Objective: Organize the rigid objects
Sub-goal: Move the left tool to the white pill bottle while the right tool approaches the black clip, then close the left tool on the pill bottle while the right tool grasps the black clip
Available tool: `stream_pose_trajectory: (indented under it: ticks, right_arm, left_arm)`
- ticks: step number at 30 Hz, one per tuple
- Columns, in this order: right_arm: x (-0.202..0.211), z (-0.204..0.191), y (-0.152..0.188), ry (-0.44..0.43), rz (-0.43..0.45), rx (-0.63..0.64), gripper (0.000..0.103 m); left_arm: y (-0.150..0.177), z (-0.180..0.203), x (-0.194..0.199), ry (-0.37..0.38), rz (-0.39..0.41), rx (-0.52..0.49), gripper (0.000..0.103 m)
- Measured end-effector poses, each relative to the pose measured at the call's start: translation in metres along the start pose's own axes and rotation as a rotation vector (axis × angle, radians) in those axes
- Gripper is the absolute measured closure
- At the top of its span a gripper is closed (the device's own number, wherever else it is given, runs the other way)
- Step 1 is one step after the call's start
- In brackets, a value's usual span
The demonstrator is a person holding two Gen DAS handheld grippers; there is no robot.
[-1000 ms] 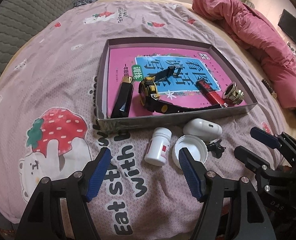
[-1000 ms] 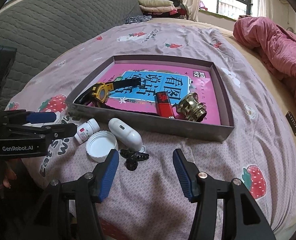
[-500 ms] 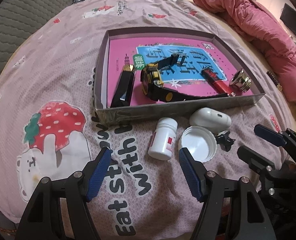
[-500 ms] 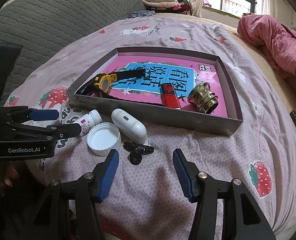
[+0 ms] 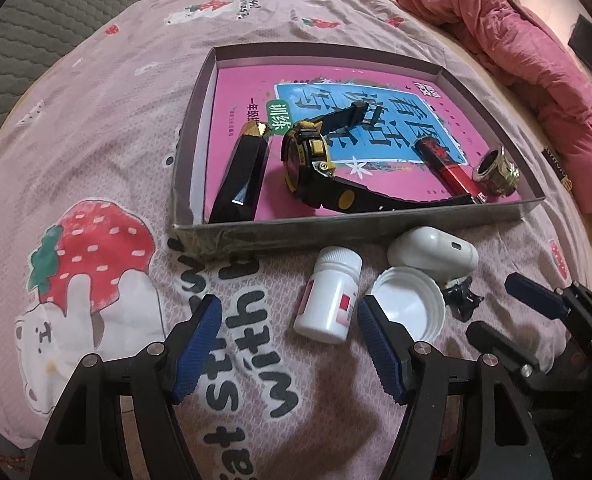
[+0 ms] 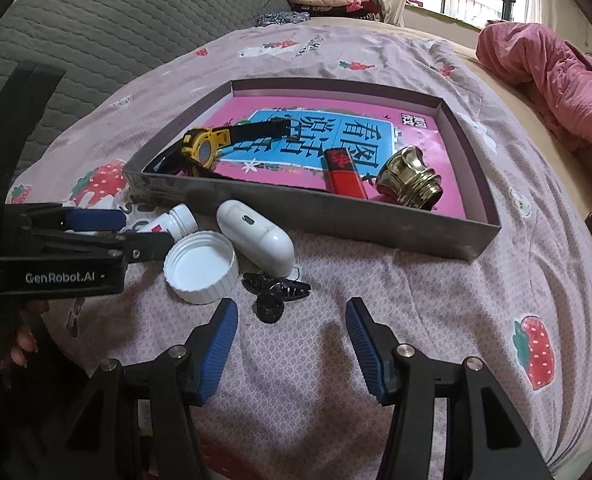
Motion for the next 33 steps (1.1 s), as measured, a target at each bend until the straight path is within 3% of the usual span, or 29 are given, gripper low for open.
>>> stream_pose_trajectory:
  ticks: [8, 18, 25, 29, 33]
  right_arm:
    - [-0.015, 0.0, 0.003, 0.002, -0.022, -0.008, 0.047]
    - [-0.026, -0.004, -0.001, 0.002, -0.001, 0.023, 0.048]
    - [-0.028, -0.011, -0.002, -0.003, 0.012, 0.07, 0.068]
    - [-0.025, -0.01, 0.0, -0.017, 0.011, 0.062, 0.068]
    - [-0.018, -0.005, 0.003, -0.036, 0.008, 0.034, 0.068]
  left_arm:
    - [-0.005, 0.001, -0.009, 0.002, 0.002, 0.006, 0.031]
    - [-0.008, 0.007, -0.017, -0.004, -0.001, -0.015, 0.039]
    - [-0.011, 0.011, -0.02, -0.009, 0.003, -0.02, 0.043]
    - [-0.013, 0.015, -0.022, -0.01, 0.009, -0.027, 0.052]
    - [-0.012, 0.017, -0.021, 0.007, 0.014, -0.028, 0.075]
Point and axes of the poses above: each gripper's, at about its wrist camera, not at the fingertips, and x roughly against the way its jaws point, z to its right, y to its underside, the point moved 8 cm from there along -x, roughly the way its jaws point, and after that the axes turned 3 degrees about z, right-handed, at the moved point
